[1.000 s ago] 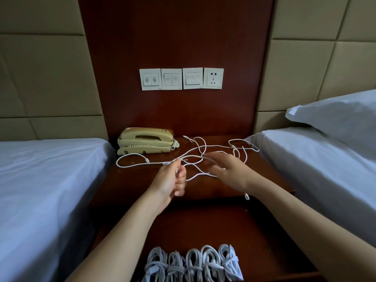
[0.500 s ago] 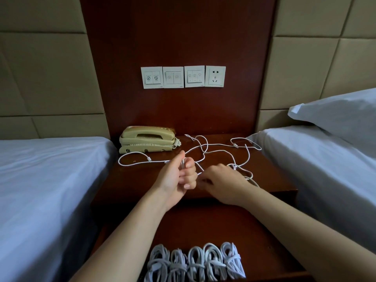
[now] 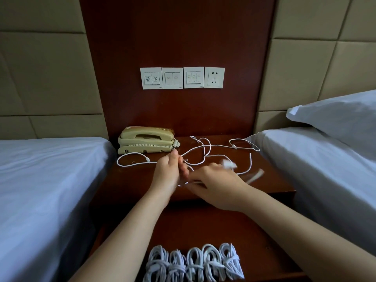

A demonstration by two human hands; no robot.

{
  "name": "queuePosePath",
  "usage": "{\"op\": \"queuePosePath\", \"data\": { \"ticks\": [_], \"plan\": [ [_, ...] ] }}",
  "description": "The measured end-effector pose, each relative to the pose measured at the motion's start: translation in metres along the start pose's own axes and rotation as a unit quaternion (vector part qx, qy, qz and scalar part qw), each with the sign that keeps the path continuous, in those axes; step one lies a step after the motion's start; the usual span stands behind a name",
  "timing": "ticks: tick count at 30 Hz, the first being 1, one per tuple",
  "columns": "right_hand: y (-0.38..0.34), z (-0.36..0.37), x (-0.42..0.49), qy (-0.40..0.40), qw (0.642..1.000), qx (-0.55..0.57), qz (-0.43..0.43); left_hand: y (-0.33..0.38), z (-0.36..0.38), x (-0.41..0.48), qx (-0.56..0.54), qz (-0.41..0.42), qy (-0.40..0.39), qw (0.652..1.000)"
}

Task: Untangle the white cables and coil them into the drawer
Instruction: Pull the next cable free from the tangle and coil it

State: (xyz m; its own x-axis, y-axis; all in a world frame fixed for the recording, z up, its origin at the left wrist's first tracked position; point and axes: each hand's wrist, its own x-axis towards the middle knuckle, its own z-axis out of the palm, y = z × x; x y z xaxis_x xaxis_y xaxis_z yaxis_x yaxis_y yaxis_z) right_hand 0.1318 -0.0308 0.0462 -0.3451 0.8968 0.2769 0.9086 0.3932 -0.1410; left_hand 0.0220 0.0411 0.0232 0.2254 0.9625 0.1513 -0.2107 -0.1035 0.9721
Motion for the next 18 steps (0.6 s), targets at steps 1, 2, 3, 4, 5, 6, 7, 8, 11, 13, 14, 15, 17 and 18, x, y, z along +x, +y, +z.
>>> {"op": "queuePosePath", "data": {
  "ticks": [1, 2, 3, 4, 5, 6, 7, 8, 11, 13, 14, 15, 17, 18],
  "plan": [
    [-0.001, -0.001, 0.000, 0.011, 1.000, 0.005, -0.007, -0.002, -0.001, 0.001, 0.049, 0.017, 0.010, 0.999],
    [-0.003, -0.001, 0.000, 0.018, 1.000, 0.007, -0.006, -0.003, -0.003, 0.001, 0.094, 0.029, 0.012, 0.995],
    [-0.003, -0.001, 0.000, 0.025, 1.000, 0.006, -0.003, -0.003, -0.004, 0.000, 0.142, 0.038, 0.011, 0.989],
    [-0.002, 0.001, 0.001, 0.037, 0.999, 0.004, -0.001, -0.002, -0.005, 0.000, 0.186, 0.048, 0.009, 0.981],
    [-0.001, 0.003, 0.002, 0.053, 0.999, 0.004, 0.002, 0.000, -0.006, -0.001, 0.211, 0.058, 0.001, 0.976],
    [0.001, 0.005, 0.003, 0.068, 0.998, 0.007, 0.006, 0.001, -0.005, -0.002, 0.220, 0.062, -0.015, 0.973],
    [0.002, 0.005, 0.003, 0.085, 0.996, 0.014, 0.010, 0.002, -0.004, -0.004, 0.210, 0.051, -0.039, 0.976],
    [0.003, 0.005, 0.004, 0.103, 0.994, 0.024, 0.012, 0.003, -0.003, -0.005, 0.188, 0.029, -0.070, 0.979],
    [0.006, 0.001, 0.003, 0.147, 0.988, 0.045, 0.032, 0.001, 0.000, -0.007, 0.124, -0.012, -0.153, 0.980],
    [0.009, -0.003, 0.004, 0.149, 0.985, 0.066, 0.058, -0.001, 0.000, -0.008, 0.081, -0.033, -0.182, 0.979],
    [0.012, -0.004, 0.005, 0.148, 0.984, 0.079, 0.066, -0.002, 0.000, -0.008, 0.063, -0.051, -0.190, 0.978],
    [0.014, -0.005, 0.005, 0.148, 0.982, 0.088, 0.074, 0.000, -0.001, -0.009, 0.050, -0.067, -0.201, 0.976],
    [0.021, -0.006, 0.007, 0.147, 0.979, 0.106, 0.091, 0.004, 0.000, -0.010, 0.039, -0.095, -0.227, 0.968],
    [0.023, -0.006, 0.008, 0.146, 0.978, 0.116, 0.098, 0.006, 0.000, -0.011, 0.045, -0.104, -0.238, 0.965]
  ]
}}
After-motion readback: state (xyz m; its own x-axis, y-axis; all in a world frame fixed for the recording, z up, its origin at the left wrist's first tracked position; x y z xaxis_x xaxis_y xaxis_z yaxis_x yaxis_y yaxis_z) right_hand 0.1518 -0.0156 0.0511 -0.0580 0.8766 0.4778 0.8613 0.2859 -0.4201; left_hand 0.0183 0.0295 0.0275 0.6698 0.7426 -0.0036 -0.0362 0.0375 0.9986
